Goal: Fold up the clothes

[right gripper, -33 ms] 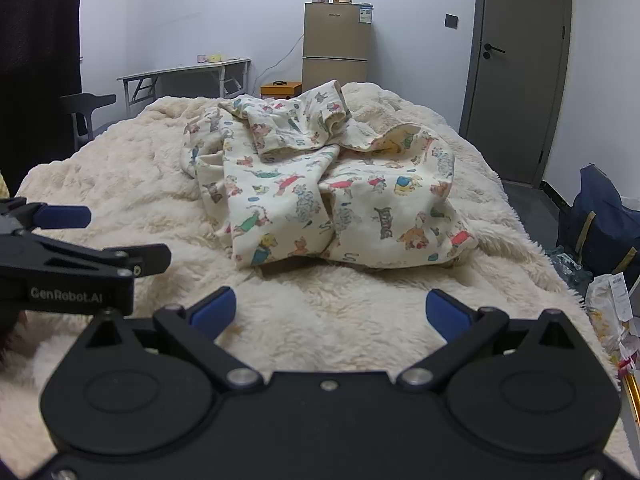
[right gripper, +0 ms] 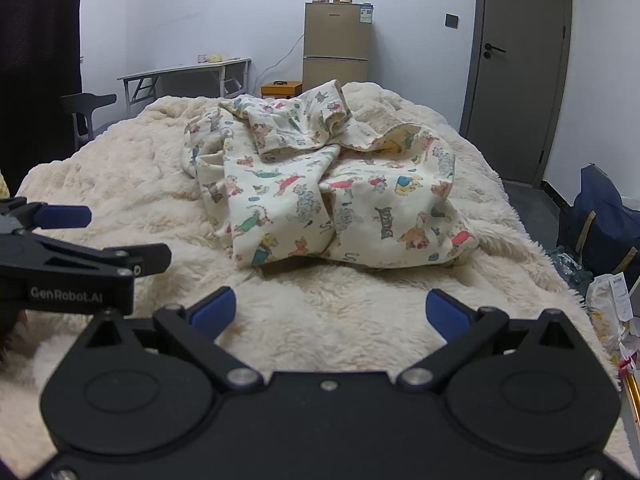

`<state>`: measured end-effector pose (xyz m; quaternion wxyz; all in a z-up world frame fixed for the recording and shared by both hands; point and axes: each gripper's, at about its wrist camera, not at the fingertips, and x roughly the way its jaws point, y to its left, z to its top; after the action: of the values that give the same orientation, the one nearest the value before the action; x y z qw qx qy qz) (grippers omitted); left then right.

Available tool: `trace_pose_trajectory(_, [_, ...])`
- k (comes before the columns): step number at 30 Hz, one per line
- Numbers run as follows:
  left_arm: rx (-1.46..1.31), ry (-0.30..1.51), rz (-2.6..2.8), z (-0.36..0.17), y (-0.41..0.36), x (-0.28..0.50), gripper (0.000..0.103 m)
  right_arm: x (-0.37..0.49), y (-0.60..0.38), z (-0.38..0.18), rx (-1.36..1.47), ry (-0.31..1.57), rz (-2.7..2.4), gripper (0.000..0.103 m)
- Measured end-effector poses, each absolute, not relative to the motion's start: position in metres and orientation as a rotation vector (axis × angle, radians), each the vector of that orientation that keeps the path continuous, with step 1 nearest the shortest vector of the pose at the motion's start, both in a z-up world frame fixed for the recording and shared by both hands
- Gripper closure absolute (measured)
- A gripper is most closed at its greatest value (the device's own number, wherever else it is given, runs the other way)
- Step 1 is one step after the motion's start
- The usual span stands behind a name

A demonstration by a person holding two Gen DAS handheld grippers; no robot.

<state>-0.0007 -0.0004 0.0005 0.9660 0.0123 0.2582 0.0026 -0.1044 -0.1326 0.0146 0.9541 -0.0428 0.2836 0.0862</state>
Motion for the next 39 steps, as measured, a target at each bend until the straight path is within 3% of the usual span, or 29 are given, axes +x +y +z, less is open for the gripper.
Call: trace_pose_trajectory(39, [0.044,0.518,-0.001,0.0015,-0.0015,-0.0003,0.0,-0.1034,-0.1318,0.015,-0.09,0.586,0.188,0.0])
